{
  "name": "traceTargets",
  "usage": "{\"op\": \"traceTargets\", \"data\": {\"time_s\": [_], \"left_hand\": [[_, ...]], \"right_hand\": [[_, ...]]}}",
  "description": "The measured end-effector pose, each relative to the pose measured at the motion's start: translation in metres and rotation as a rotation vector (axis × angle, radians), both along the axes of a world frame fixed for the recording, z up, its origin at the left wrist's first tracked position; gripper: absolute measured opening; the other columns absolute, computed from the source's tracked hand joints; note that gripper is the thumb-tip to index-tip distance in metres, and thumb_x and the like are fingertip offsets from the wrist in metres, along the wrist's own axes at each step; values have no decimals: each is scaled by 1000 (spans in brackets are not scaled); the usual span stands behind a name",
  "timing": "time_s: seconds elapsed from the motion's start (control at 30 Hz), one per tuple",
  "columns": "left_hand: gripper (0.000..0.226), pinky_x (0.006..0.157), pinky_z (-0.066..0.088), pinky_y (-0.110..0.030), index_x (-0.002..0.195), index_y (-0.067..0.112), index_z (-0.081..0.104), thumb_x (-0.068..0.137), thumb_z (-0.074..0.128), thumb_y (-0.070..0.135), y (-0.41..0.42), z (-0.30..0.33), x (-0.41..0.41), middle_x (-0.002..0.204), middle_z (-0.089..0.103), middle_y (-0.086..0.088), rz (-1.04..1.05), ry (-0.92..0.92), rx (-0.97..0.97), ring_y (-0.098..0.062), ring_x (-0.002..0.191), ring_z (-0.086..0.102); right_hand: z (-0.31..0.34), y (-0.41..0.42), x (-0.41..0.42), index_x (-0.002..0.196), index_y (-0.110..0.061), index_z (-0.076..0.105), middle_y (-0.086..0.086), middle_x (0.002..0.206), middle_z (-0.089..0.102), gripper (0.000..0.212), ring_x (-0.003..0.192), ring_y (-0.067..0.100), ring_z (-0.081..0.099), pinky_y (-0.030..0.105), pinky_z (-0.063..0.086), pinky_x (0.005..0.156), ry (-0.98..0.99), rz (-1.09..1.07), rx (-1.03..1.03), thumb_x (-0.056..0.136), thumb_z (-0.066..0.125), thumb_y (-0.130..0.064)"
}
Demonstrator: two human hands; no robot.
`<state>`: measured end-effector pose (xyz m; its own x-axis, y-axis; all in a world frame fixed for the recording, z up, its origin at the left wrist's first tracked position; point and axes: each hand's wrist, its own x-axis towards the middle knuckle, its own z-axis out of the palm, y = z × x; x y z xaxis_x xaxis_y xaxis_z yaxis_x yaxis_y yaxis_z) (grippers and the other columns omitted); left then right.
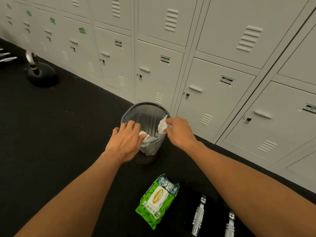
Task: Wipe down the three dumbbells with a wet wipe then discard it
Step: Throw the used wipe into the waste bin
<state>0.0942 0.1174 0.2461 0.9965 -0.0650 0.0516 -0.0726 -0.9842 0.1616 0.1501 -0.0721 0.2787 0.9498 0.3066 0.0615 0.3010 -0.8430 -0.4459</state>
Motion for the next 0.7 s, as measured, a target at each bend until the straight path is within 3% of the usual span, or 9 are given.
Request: {"op": "traceTargets", "data": {"time_s": [0.37,0.57,0.7], "left_hand": [[54,105,35,-48,135,18,40,100,18,54,17,-17,32,138,41,-4,-13,17,-15,-24,125,41],[54,106,34,-48,135,18,40,100,18,53,26,-30,45,138,41,-4,-15,37,-11,-24,126,40],[53,107,33,-49,135,17,39,101,18,52,33,-39,55,139,40,-5,-12,53,-9,-25,127,39]], "right_hand": [[-16,17,31,131,-13,62,10,121,65,34,104,25,64,31,51,84,18,-16,-38,97,61,-17],[-26,25,49,128,-12,63,10,121,66,32,103,25,65,37,55,88,31,-22,-44,97,60,-17],[-30,32,61,130,-8,62,14,123,64,34,108,27,63,33,51,90,42,-15,-42,97,60,-12]]}}
